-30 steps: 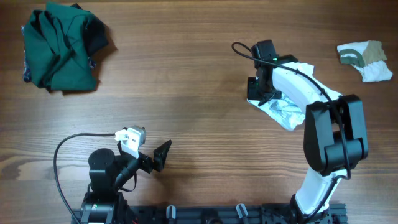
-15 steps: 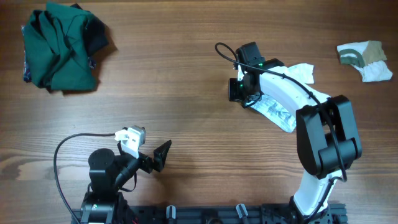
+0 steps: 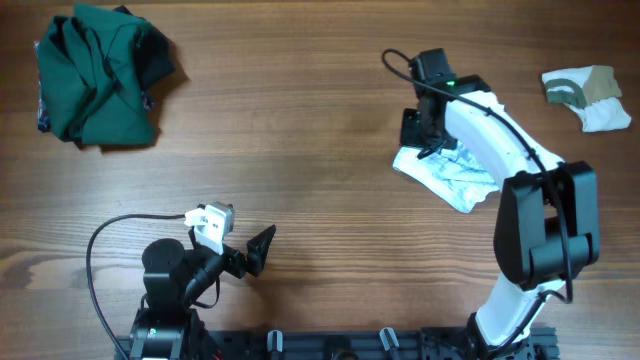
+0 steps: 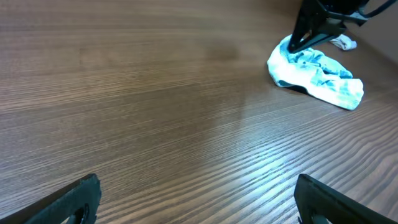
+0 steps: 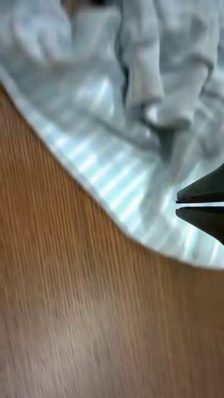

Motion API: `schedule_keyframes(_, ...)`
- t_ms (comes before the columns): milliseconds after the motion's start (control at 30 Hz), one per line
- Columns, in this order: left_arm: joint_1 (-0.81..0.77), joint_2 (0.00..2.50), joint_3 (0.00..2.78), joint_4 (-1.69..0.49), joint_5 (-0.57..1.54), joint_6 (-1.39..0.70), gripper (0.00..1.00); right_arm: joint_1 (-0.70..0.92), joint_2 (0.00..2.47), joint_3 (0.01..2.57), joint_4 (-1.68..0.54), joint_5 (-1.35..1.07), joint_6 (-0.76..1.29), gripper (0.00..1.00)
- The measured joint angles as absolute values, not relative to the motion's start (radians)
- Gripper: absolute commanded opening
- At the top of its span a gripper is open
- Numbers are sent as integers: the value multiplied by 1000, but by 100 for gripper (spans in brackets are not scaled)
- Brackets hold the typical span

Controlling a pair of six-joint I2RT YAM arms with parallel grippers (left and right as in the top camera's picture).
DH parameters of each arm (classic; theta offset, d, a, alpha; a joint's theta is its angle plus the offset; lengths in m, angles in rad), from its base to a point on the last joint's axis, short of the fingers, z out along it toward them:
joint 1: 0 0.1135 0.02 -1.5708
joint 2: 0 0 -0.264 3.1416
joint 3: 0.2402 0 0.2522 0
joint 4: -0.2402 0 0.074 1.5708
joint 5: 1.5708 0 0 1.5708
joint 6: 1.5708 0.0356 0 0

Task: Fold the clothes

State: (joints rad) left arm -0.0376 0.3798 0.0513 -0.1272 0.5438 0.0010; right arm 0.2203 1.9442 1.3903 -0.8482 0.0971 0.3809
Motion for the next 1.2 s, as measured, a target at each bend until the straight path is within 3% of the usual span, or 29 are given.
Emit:
schedule_keyframes(867,-38,380,51,-127,543,1,100,167,1932,1190,-673,-32,377,4)
schedule_keyframes(1200,-38,380,51,-127,544,1,100,245,1954,1192,-557,-144,419,6)
